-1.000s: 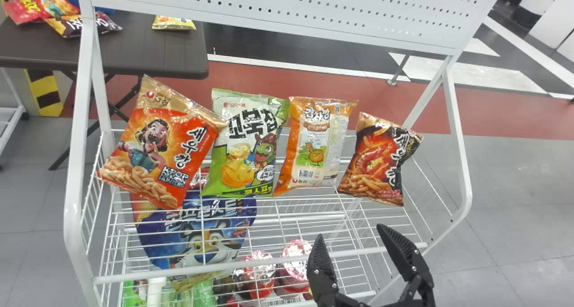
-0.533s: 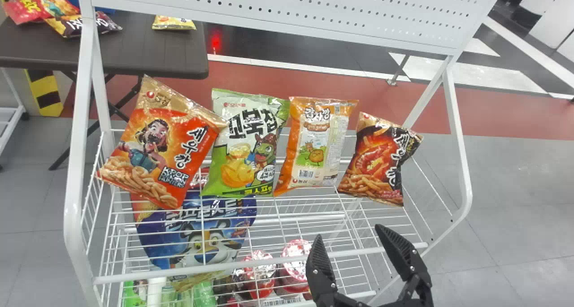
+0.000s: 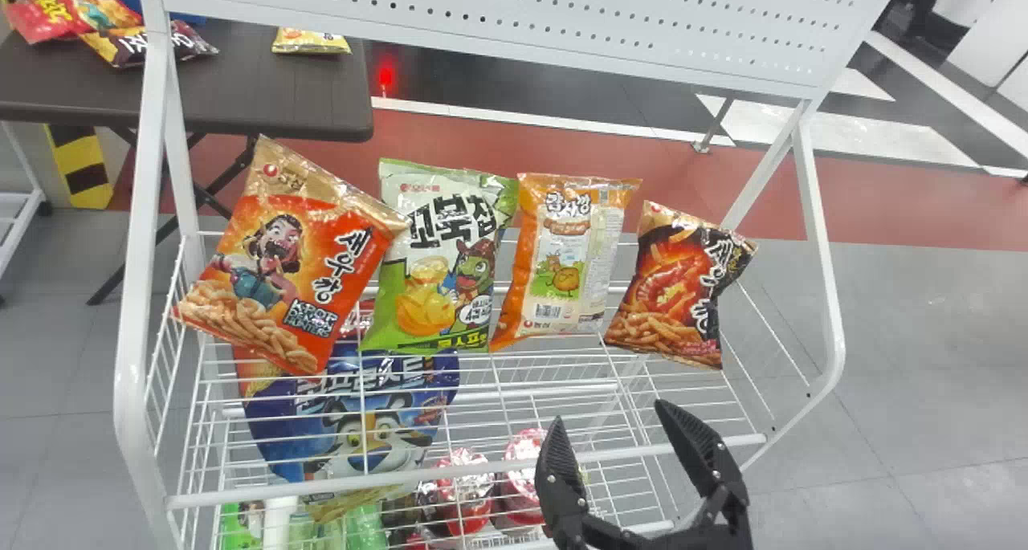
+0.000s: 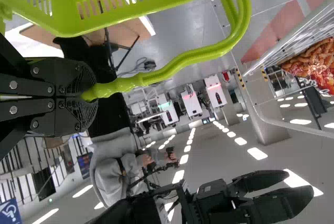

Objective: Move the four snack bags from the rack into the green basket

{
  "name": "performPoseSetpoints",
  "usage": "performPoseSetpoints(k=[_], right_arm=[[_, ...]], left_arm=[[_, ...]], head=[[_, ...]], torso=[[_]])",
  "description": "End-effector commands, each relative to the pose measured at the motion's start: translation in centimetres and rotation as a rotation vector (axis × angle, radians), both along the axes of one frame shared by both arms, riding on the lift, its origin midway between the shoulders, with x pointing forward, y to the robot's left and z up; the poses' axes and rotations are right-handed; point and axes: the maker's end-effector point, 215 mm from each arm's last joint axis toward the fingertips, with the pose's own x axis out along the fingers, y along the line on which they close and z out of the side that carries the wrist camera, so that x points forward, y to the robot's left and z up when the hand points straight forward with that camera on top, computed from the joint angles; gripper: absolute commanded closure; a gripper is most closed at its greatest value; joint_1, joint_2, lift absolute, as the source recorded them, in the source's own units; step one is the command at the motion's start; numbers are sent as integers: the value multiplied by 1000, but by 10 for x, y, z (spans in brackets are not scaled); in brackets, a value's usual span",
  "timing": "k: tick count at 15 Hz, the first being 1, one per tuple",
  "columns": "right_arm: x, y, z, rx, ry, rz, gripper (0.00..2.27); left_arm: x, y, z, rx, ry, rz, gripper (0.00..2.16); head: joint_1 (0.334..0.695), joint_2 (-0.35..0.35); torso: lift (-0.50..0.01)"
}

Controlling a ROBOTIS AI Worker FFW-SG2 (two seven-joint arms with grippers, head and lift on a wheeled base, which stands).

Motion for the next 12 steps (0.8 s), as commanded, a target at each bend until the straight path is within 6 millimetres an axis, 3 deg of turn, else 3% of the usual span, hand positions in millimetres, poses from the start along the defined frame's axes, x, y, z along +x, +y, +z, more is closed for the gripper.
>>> performPoseSetpoints(k=[1, 3, 5, 9, 11, 12], right_arm=[[15, 8, -8, 20, 11, 9, 124], [30, 16, -10, 26, 13, 19, 124], [59, 33, -34, 36, 87, 41, 124], [123, 108, -41, 12, 74, 159, 124], [160, 137, -66, 2, 132, 212, 120], [174, 147, -70, 6, 135, 229, 120]], left_arm=[[-4, -5, -2, 11, 1, -21, 1855], [-8, -8, -2, 16, 5, -38, 1855], [-9, -9, -2, 16, 6, -45, 1851], [-12, -10, -5, 27, 10, -57, 1851], [-13, -9, -5, 32, 15, -61, 1851], [-15, -10, -5, 32, 16, -71, 1851]], head=[[695, -350], [695, -350], [695, -350], [695, -350], [695, -294], [695, -225]], torso=[[0], [0], [0], [0], [0], [0]])
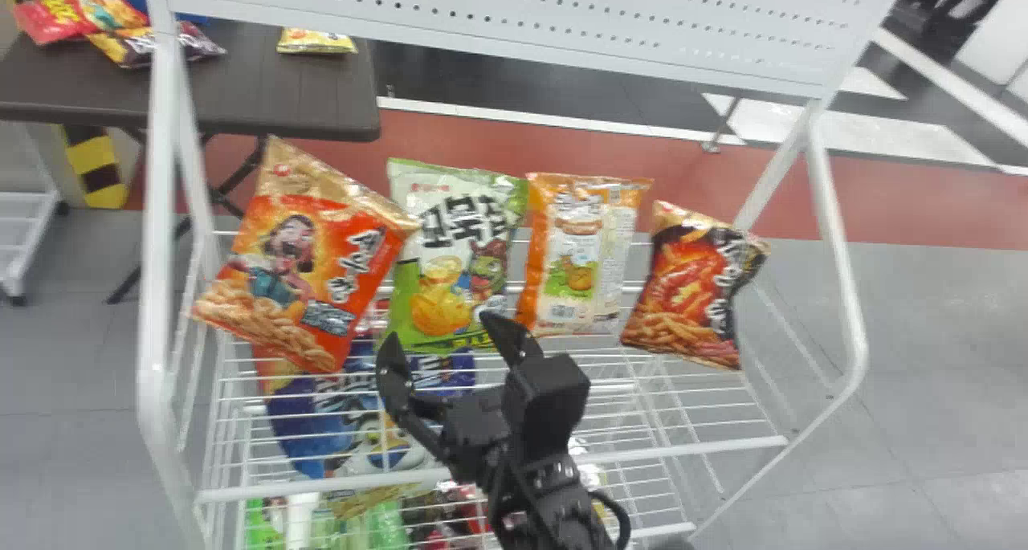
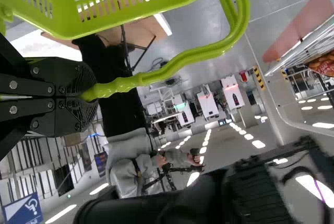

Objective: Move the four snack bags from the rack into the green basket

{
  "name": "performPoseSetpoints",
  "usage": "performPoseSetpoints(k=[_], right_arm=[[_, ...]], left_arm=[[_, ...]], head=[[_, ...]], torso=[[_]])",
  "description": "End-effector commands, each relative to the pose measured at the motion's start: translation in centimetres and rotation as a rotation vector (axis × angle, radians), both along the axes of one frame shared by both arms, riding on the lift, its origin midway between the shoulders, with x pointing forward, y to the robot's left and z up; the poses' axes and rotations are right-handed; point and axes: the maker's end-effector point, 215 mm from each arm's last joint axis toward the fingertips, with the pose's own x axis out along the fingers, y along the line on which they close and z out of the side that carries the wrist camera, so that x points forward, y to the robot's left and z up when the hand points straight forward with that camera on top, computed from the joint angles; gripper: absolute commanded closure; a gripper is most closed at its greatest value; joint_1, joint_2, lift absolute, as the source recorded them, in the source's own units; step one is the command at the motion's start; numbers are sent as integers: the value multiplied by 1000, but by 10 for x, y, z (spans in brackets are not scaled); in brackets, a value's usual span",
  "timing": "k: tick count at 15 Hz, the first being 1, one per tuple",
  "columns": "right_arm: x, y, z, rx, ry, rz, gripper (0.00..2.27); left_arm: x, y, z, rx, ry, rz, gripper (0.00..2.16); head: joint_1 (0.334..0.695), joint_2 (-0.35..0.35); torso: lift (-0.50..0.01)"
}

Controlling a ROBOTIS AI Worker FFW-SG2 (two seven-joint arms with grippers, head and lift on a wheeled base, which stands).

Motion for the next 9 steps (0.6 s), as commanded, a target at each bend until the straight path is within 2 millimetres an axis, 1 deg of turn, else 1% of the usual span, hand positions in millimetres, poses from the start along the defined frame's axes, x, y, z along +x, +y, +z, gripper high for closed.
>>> performPoseSetpoints(k=[1, 2, 4, 6, 8, 9], right_arm=[[38, 26, -8, 14, 17, 45, 120], [50, 35, -9, 15, 20, 60, 124], [66, 52, -9, 40, 29, 90, 124], [78, 54, -12, 38, 36, 99, 130], [91, 56, -13, 46, 46, 113, 134], [94, 57, -11, 41, 43, 119, 221]], left_arm=[[-3, 0, -1, 4, 2, -16, 1851], [-4, 0, -1, 4, 2, -19, 1851], [-4, 2, -2, 6, 4, -20, 1851], [-2, 4, -3, 9, 4, -20, 1851], [0, 5, -3, 9, 1, -22, 1855], [2, 5, -2, 9, -4, -21, 1851]], head=[[695, -195], [695, -174], [695, -136], [695, -87], [695, -73], [695, -69]], torso=[[0], [0], [0], [0], [0], [0]])
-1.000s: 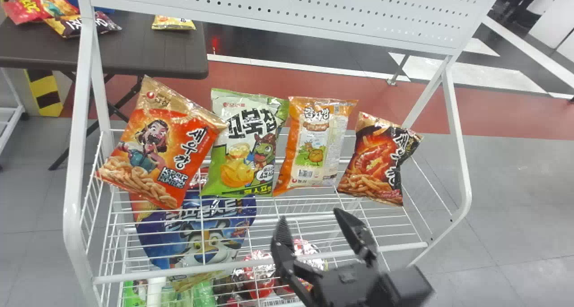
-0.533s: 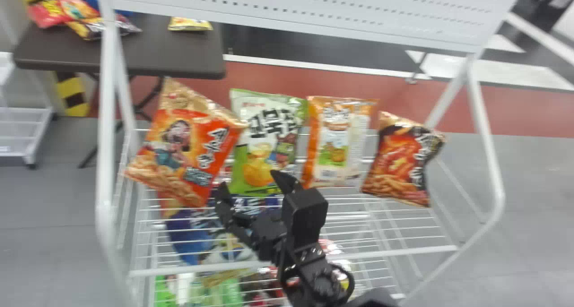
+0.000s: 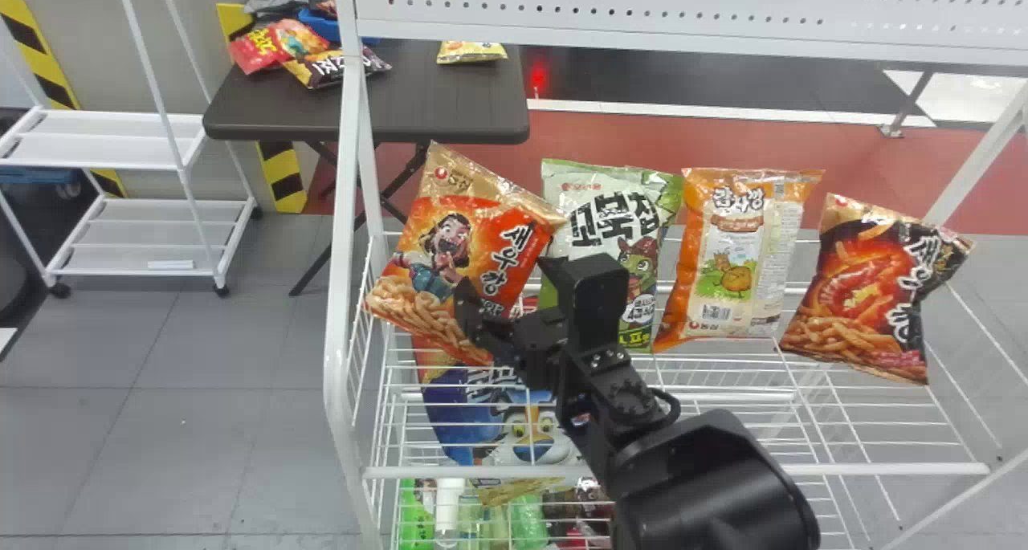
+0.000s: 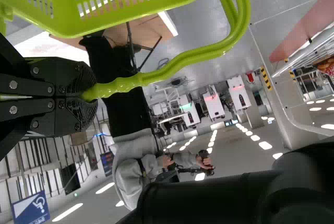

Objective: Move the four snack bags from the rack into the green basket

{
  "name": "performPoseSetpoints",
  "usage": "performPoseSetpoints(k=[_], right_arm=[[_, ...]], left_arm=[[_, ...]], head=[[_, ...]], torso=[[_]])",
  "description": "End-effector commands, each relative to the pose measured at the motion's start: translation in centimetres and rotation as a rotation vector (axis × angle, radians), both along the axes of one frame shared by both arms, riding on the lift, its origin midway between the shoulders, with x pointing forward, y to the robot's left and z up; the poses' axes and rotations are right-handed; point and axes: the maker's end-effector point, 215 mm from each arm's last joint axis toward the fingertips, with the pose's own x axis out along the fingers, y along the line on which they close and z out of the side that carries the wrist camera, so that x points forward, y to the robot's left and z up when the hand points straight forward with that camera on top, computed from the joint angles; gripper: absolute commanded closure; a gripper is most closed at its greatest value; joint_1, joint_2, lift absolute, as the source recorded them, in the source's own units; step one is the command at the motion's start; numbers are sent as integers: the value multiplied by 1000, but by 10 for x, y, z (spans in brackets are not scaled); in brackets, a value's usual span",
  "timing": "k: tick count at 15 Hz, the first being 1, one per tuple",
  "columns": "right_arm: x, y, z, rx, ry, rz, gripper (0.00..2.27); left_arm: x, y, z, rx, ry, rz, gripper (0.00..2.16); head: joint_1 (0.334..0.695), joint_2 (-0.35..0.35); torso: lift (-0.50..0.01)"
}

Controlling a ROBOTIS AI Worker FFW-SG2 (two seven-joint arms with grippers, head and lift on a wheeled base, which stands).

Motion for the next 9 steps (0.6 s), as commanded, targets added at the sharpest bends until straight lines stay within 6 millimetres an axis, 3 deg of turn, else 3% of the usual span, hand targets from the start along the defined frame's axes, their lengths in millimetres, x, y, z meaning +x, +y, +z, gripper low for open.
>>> performPoseSetpoints(k=[1, 4, 6, 9], right_arm=[[10, 3, 7, -1, -9, 17, 481], [7, 20, -1, -17, 42, 85, 1922], [-6, 30, 2, -17, 35, 112, 2051], [-34, 29, 26, 5, 5, 120, 2111]], left_arm=[[4, 2, 1, 0, -7, -3, 1855], [6, 2, 1, -2, -7, -4, 1855], [6, 3, 1, -2, -5, -4, 1851], [7, 2, 2, -3, -10, -3, 1851]], head=[[695, -63], [695, -49], [695, -27], [695, -8]], torso=[[0], [0], [0], [0]])
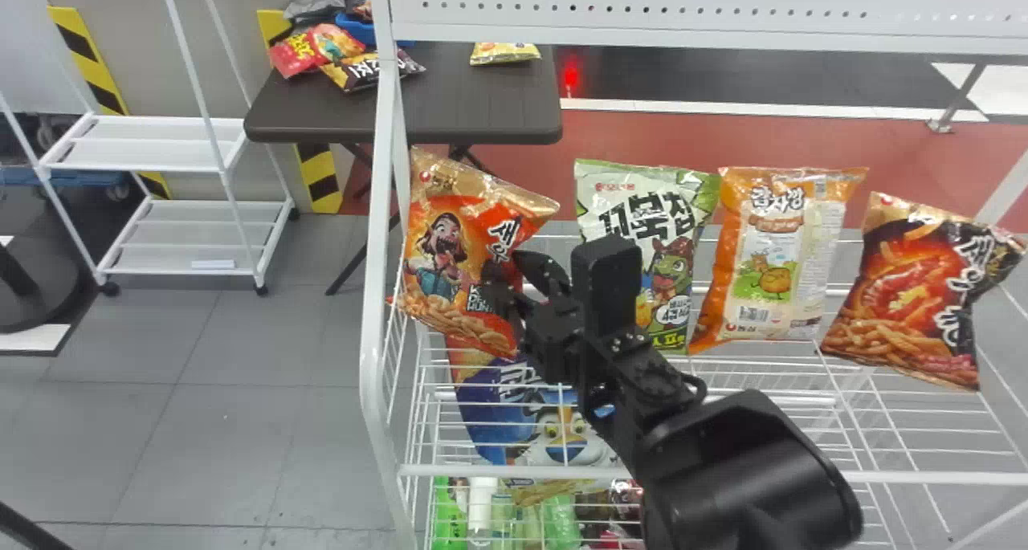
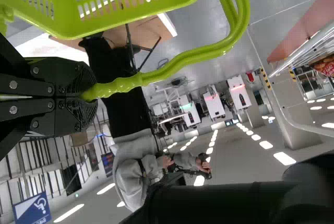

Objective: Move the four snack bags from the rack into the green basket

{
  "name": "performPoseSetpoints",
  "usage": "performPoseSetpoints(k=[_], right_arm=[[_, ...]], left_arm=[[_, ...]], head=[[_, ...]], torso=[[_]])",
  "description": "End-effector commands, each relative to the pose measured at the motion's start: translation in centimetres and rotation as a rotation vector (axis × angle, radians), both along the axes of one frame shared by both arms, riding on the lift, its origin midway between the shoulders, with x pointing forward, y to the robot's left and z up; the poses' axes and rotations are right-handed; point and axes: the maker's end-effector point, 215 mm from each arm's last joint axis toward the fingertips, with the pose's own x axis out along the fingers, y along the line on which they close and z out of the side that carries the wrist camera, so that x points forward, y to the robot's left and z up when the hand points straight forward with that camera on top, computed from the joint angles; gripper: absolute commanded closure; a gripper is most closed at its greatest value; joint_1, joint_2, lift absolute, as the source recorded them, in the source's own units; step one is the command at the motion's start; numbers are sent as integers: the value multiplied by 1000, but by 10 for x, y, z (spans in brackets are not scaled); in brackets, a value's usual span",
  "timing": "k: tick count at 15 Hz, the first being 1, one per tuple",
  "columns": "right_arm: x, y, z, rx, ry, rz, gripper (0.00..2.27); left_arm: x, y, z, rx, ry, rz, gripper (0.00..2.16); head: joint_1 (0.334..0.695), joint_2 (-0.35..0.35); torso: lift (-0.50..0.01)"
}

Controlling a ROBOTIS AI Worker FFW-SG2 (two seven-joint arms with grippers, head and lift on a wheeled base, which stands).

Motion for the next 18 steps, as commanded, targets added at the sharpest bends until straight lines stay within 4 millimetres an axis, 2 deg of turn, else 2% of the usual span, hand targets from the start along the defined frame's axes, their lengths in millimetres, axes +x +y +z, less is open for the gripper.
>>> performPoseSetpoints(k=[1, 3, 6, 7, 8, 11, 13, 14, 16, 18], right_arm=[[-25, -14, 19, 2, -27, -11, 2128], [-48, -46, 27, -26, -33, -33, 2128], [-91, -106, 46, -71, -32, -90, 2128], [-112, -123, 43, -82, 10, -87, 2128], [-134, -141, 41, -87, 43, -91, 2128], [-190, -178, 39, -77, 136, -104, 2125], [-227, -200, 20, -79, 256, -129, 2125], [-244, -210, 13, -80, 304, -150, 2125], [-288, -215, -31, -64, 539, -127, 2125], [-328, -220, -66, -70, 719, -123, 2125]], left_arm=[[2, -1, 1, -4, -4, 3, 1851], [5, 0, 2, -3, -6, 12, 1851], [10, -3, 2, -1, -16, 16, 1851], [12, -4, 3, -1, -19, 19, 1851], [15, -5, 4, -2, -23, 26, 1851], [20, 0, 3, -3, -17, 60, 1851], [24, -1, 4, -8, -20, 74, 1851], [24, -1, 4, -5, -20, 75, 1851], [26, 1, 4, -2, -24, 77, 1851], [27, 1, 4, -1, -24, 78, 1851]], head=[[695, -5], [695, -20], [695, -86], [695, -149], [695, -189], [695, -291], [695, -350], [695, -350], [695, -350], [695, -350]], torso=[[0], [0], [0], [0], [0], [0], [0], [0], [0], [0]])
